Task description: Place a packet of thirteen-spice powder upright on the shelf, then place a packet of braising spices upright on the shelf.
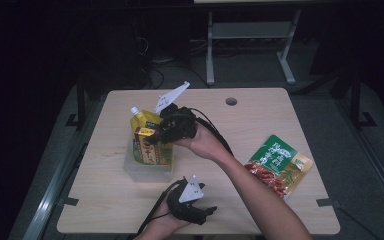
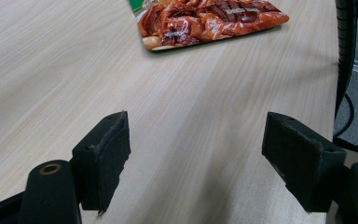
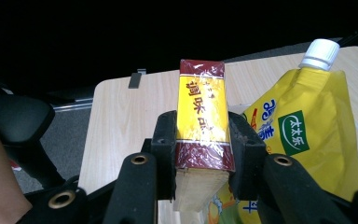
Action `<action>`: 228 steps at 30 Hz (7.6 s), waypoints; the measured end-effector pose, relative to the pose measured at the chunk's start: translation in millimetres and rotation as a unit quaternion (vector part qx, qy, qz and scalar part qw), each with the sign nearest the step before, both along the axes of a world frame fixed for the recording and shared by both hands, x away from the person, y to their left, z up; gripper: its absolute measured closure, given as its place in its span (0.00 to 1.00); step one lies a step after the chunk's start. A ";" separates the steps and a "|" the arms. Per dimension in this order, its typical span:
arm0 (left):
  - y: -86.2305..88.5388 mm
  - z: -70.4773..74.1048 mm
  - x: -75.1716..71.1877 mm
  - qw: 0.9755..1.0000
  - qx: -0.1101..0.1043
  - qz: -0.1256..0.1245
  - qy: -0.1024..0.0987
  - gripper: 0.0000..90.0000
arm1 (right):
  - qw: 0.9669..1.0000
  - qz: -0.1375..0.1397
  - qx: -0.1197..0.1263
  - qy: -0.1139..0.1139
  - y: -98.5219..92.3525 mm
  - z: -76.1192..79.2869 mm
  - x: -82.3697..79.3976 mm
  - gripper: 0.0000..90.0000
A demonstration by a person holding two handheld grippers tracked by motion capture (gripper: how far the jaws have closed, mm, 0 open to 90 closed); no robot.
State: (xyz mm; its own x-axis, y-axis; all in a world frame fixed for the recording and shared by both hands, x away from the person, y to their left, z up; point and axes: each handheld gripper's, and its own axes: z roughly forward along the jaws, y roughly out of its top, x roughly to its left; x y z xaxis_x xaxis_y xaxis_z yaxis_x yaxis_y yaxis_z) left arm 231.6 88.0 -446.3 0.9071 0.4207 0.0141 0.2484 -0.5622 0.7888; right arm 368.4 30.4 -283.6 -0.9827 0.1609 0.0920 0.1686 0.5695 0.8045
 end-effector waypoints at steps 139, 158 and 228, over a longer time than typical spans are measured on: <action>-2.7 0.1 2.2 1.000 -0.012 0.004 0.007 0.25 | 0.994 -0.100 -0.013 0.051 -119.4 -37.6 -10.9 0.56; -10.8 4.7 6.5 1.000 -0.015 -0.005 0.011 0.28 | 0.979 -0.194 0.005 0.066 -186.8 -53.4 -18.7 0.45; -121.2 -18.3 81.4 0.997 0.052 -0.031 0.045 0.99 | 0.865 -0.479 -0.026 0.148 -367.8 -146.8 -61.6 0.42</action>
State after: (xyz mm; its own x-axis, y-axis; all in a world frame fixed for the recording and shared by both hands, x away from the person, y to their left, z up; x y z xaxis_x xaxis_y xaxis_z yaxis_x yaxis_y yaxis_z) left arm 313.0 -33.1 -464.6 0.9309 0.3643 -0.0283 0.2781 -0.6562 0.7015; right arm 306.8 -337.5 -430.4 -0.3317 0.8993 0.2852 0.7769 0.0889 0.6234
